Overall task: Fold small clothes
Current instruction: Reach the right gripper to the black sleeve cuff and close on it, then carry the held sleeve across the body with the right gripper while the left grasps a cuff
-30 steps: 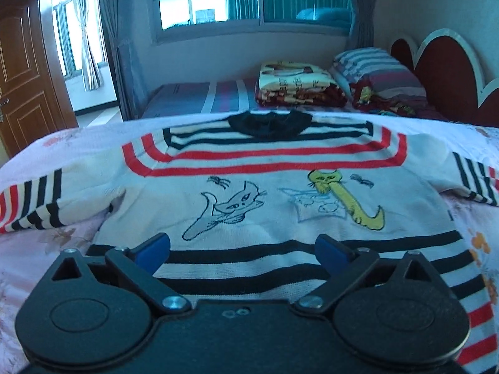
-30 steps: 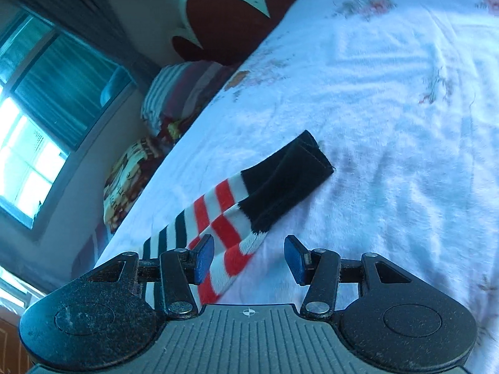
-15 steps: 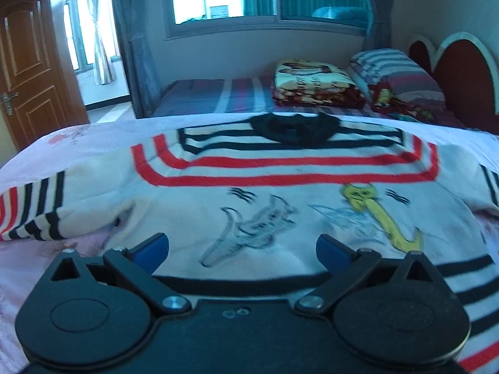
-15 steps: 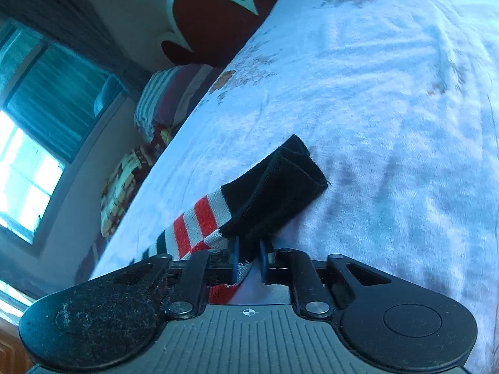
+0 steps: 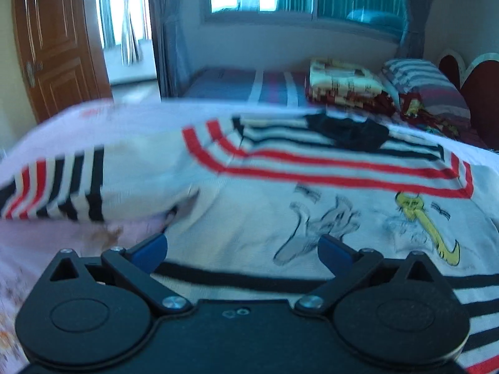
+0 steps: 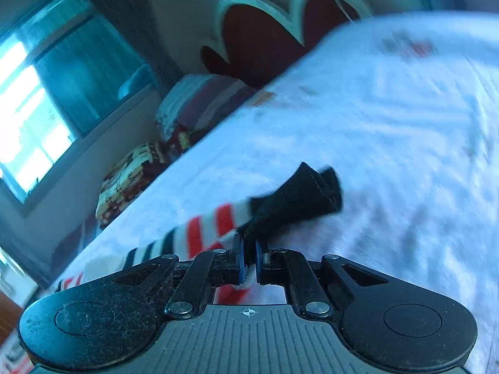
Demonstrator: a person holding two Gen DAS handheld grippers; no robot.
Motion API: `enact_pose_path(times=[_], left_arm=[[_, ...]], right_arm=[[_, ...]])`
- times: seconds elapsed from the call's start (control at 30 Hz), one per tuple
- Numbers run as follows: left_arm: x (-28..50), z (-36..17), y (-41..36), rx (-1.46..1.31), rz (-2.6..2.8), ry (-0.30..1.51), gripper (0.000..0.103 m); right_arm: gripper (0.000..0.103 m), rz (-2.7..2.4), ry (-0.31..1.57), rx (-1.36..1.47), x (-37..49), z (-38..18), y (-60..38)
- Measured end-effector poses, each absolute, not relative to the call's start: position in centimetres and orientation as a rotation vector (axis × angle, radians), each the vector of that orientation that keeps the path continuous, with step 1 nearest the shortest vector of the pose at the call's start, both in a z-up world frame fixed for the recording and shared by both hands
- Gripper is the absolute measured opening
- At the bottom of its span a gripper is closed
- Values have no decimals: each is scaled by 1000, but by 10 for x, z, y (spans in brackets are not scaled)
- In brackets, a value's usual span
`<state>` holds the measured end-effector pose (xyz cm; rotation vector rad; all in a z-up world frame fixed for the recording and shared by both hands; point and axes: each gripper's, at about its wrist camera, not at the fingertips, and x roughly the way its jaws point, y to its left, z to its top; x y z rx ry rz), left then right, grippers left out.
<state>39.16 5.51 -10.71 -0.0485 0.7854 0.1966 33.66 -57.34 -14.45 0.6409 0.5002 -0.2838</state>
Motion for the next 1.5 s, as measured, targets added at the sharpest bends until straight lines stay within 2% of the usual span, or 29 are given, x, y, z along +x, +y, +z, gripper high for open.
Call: enact_pose_path(times=[0.17,0.33,0.4,0.5,0.63,0.93,1.0,1.03,1.07,1.17,1.23,1.27,1.3,1.33,1.5], left_arm=[[382,-120,69,49,193,852,102],[366,-118,95,-10,195,833,102],[365,-118,106,-42,191,834,97],[370,-119,116,-51,158,851,93],[366,-112,126,-57,133,820,93],[357,-95,164,-146,136,746,93],[358,-93,167,-162,125,739,93],[359,-92,167,-171,119,735,93],[360,-91,167,-181,112,730,93],[369,-89,161,-224,69,721,93],[381,-90,152,-276,2,724,90],[388,-92,145,-301,-38,723,81],[397,-94,137,-328,-88,725,67],[407,-98,129,-357,-136,735,63],[458,-130,96,-523,-278,820,62]], right_arm=[[6,-111,480,469,362,-108,-507],[6,86,512,397,385,-89,-419],[6,161,546,367,390,-87,-378],[6,275,591,345,389,-88,-319],[6,395,647,283,393,-102,-243],[6,540,730,237,398,-141,-143],[20,551,729,227,394,-144,-130],[41,570,716,226,387,-141,-126],[47,592,705,231,384,-139,-125],[46,556,629,227,366,-125,-134],[46,499,606,275,359,-119,-151],[46,476,596,312,357,-118,-162],[46,451,590,348,354,-116,-175],[46,428,586,379,351,-115,-185],[46,349,565,468,332,-104,-234]])
